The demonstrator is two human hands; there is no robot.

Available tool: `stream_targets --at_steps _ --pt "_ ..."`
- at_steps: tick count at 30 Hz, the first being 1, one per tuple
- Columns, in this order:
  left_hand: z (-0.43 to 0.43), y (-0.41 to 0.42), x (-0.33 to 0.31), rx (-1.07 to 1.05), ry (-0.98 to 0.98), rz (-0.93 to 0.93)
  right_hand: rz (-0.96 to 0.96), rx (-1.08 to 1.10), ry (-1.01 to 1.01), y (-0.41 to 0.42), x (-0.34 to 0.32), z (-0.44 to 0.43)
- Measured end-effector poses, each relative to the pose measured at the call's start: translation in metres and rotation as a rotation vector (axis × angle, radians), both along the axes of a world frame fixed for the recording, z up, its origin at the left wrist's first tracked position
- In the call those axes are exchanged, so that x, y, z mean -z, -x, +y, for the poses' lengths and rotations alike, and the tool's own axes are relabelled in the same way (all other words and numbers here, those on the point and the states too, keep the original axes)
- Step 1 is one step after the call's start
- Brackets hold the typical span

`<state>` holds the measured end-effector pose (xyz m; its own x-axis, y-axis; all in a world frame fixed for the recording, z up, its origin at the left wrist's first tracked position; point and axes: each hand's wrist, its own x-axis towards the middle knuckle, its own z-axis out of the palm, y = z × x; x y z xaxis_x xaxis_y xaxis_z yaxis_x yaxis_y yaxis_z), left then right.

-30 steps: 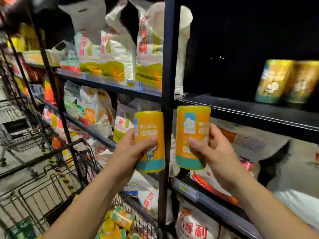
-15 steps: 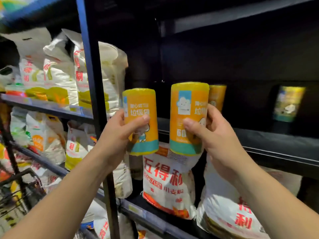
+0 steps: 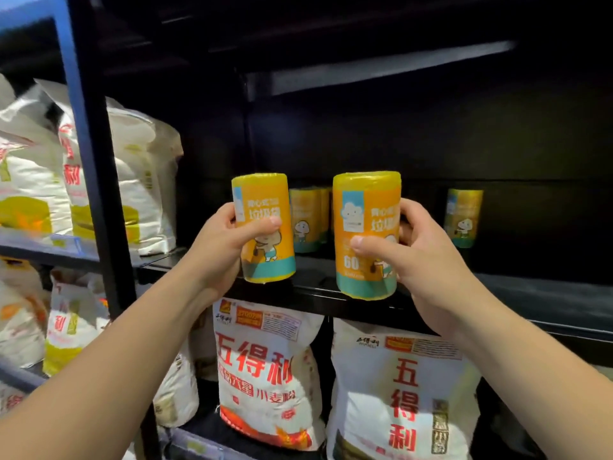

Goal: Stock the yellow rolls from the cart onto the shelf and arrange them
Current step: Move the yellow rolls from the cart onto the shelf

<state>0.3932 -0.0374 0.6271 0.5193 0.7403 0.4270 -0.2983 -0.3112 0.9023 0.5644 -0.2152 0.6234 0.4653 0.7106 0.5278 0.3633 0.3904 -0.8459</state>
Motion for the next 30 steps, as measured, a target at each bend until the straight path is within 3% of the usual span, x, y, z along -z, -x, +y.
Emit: stream_targets --at_steps 21,30 --pt "0.097 -0.052 -0.025 0.126 -0.193 0.409 0.021 0.33 0.277 -0.021 -0.026 0.094" --pt "0.116 -0.063 -0.024 0.262 -0.216 0.452 -0.001 0.51 0.389 -0.035 -0.031 0.142"
